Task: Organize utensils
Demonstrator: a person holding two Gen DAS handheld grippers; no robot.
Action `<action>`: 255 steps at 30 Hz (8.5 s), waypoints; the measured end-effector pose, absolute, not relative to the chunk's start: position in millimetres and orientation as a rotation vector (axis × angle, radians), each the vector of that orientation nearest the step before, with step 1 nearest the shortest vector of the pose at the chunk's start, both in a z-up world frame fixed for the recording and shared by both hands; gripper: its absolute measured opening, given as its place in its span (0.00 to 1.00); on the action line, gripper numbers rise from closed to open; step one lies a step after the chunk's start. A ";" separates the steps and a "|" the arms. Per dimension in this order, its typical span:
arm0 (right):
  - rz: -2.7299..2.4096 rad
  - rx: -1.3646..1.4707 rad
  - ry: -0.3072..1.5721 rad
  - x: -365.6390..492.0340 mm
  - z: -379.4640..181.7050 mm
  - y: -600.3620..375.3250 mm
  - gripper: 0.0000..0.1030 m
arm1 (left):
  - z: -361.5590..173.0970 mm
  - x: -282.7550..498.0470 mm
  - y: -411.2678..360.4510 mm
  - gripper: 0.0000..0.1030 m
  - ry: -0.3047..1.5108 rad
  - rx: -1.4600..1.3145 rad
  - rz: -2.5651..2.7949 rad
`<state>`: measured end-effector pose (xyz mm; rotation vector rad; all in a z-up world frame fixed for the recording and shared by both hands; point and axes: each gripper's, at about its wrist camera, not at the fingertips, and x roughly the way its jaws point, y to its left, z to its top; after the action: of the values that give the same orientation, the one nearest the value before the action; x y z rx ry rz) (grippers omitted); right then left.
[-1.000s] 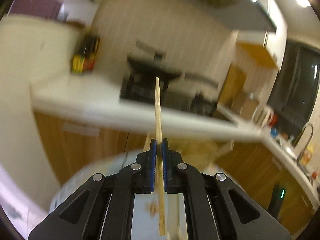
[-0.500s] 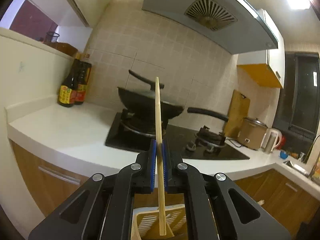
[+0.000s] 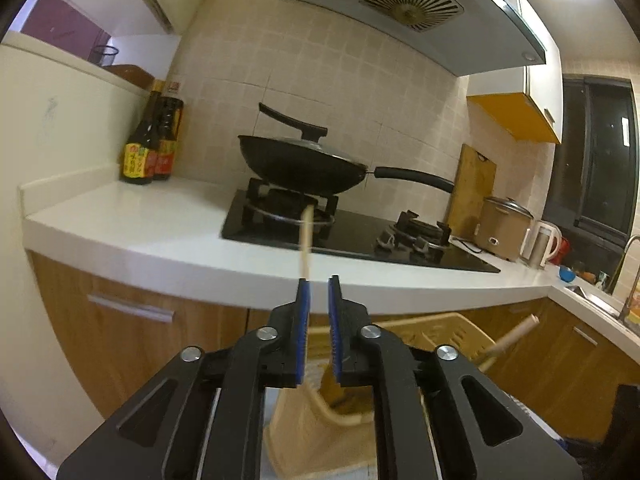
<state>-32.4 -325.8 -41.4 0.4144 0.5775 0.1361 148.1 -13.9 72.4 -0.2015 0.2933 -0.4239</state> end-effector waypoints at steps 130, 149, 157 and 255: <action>0.359 0.080 0.486 11.8 137.2 -230.2 0.09 | 160.5 59.1 -19.6 0.04 0.348 -0.176 -0.519; 0.209 0.142 0.260 142.3 128.8 -262.0 0.10 | 126.3 181.8 -40.9 0.04 0.172 -0.216 -0.336; 0.223 0.155 0.276 156.8 106.9 -266.0 0.10 | 106.3 190.2 -39.3 0.04 0.167 -0.212 -0.297; 0.325 0.109 0.914 -47.7 15.6 -236.3 0.09 | 32.6 0.8 -45.1 0.09 0.747 0.032 -0.505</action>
<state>-47.7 -236.3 15.6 0.1087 0.9139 0.3251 0.8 -45.1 32.6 0.0323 0.7471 -0.5049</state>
